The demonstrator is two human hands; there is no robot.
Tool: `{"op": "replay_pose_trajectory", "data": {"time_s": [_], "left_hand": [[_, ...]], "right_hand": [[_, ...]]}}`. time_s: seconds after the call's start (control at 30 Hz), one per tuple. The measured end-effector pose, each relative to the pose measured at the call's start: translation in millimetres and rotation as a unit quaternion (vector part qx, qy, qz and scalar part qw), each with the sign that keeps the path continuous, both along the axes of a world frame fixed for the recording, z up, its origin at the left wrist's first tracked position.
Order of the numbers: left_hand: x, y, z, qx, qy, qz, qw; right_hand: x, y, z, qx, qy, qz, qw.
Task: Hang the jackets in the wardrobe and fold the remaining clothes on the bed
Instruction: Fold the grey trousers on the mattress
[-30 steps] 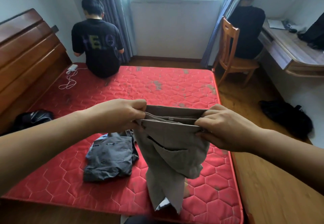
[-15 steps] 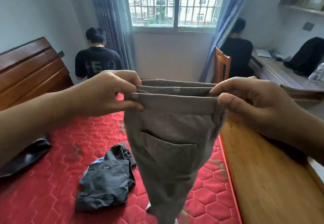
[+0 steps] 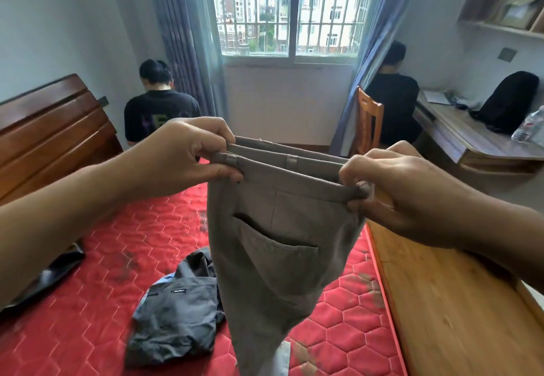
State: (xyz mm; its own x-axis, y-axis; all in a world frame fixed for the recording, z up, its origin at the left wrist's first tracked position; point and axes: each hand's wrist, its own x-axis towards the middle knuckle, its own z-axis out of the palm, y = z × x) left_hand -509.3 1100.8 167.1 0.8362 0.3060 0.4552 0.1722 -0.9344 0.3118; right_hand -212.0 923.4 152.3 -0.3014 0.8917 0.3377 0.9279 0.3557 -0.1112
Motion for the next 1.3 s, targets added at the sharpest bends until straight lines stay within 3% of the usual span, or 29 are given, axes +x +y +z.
{"op": "replay_pose_trajectory", "data": {"time_s": [0.17,0.47,0.57,0.67,0.8,0.87,0.93,1.0,1.1,1.17,1.3], "left_hand": [[-3.0,2.5,-5.8,-0.013,0.012,0.01,1.0],[-15.8,14.4,-4.1,-0.037,0.023,-0.001,0.999],[-17.5,18.2,-0.8,-0.034,0.019,-0.001,0.999],[-13.4,16.0,2.8,-0.029,-0.007,-0.005,1.0],[-7.7,17.4,24.9,-0.141,-0.11,-0.004,0.984],[-3.5,19.7,39.8,-0.142,-0.14,-0.005,0.98],[3.3,21.1,49.7,-0.093,-0.096,0.016,0.991],[8.4,22.7,57.3,-0.074,0.018,0.061,0.995],[25.6,18.3,60.8,-0.057,0.2,0.094,0.974],[50.1,7.9,55.6,-0.04,0.226,0.087,0.97],[97.1,-0.5,37.4,-0.009,0.192,0.042,0.98]], "right_hand": [[-4.8,2.0,-1.3,-0.054,-0.089,0.018,0.994],[-10.3,14.4,-7.7,-0.051,0.11,0.007,0.993],[-9.1,14.8,-8.7,0.012,0.201,-0.002,0.98],[-8.9,13.3,-8.2,0.103,0.228,0.005,0.968],[-11.0,13.9,7.5,0.17,0.344,0.046,0.922],[-12.6,17.9,19.9,0.209,0.376,0.063,0.901],[-13.9,23.6,26.6,0.213,0.418,0.046,0.882],[-18.0,28.9,25.3,0.178,0.464,0.018,0.868],[-29.7,34.1,16.3,0.138,0.499,0.002,0.855],[-37.5,35.4,12.2,0.124,0.524,0.016,0.843],[-30.1,37.6,8.6,0.131,0.514,0.027,0.847]]}}
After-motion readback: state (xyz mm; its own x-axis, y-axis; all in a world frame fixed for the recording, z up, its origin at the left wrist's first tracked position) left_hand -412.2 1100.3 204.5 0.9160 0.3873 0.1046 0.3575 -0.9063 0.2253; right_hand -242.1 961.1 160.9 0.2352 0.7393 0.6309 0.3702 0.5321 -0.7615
